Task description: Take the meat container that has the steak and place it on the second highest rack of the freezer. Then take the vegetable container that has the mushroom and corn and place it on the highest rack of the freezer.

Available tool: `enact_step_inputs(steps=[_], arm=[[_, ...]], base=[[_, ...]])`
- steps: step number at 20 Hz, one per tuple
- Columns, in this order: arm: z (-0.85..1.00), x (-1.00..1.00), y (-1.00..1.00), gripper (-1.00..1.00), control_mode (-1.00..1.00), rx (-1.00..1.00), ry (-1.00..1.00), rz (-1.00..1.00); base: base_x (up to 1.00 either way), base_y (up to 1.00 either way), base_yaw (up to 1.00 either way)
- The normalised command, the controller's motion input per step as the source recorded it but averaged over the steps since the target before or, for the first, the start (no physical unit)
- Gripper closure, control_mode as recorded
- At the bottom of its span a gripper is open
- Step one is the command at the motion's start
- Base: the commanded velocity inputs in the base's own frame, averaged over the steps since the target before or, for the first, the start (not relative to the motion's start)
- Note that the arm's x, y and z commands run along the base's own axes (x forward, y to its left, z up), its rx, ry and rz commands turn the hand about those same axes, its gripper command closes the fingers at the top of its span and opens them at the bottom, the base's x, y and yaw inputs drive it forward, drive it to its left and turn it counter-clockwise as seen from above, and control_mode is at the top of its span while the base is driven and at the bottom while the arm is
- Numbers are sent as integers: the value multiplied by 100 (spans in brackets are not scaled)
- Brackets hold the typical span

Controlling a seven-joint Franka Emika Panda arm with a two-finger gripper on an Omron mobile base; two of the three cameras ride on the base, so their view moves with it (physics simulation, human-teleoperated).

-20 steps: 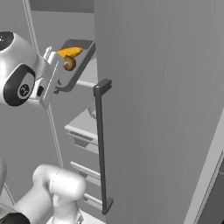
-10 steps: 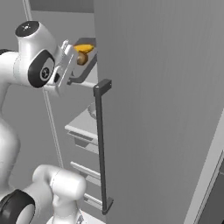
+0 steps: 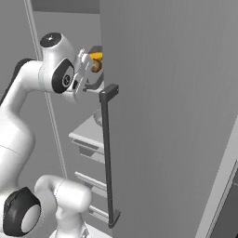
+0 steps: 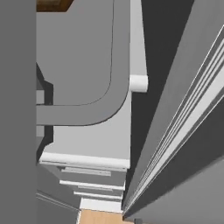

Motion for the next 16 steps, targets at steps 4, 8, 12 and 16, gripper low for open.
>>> enact_step_inputs(steps=[4,8,12,16], arm=[[-11,59,-11,100,-100,0,0,0],[0,65,-17,100,-100,0,0,0],[0,59,-13,100,-100,0,0,0],[0,54,-18,100,-100,0,0,0]], base=[[0,0,0],[0,0,0],[0,0,0],[0,0,0]])
